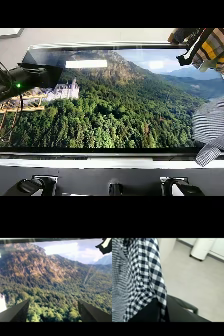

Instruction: Fold the clothes and pants, and hang the long-sleeved shirts on hangers.

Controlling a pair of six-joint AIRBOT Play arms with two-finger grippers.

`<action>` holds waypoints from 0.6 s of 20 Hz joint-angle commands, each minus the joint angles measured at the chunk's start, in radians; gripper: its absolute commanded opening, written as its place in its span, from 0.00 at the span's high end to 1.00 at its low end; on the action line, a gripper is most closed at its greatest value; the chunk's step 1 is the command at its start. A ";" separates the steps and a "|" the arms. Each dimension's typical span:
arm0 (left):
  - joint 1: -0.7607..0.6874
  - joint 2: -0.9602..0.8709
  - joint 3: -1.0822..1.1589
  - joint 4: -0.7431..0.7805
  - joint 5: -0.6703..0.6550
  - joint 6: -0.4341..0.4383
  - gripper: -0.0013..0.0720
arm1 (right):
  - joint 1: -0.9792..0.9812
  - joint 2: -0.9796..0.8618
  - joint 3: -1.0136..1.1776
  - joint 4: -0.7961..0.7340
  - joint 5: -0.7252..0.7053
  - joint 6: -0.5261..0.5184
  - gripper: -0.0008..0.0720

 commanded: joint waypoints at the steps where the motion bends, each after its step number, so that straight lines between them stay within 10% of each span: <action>1: 0.001 -0.001 0.001 0.001 0.000 -0.001 0.01 | -0.206 -0.167 0.241 0.201 -0.123 -0.009 0.95; 12: 0.000 -0.051 0.001 0.000 -0.001 -0.002 0.01 | -0.483 -0.245 0.341 0.233 -0.325 0.060 0.95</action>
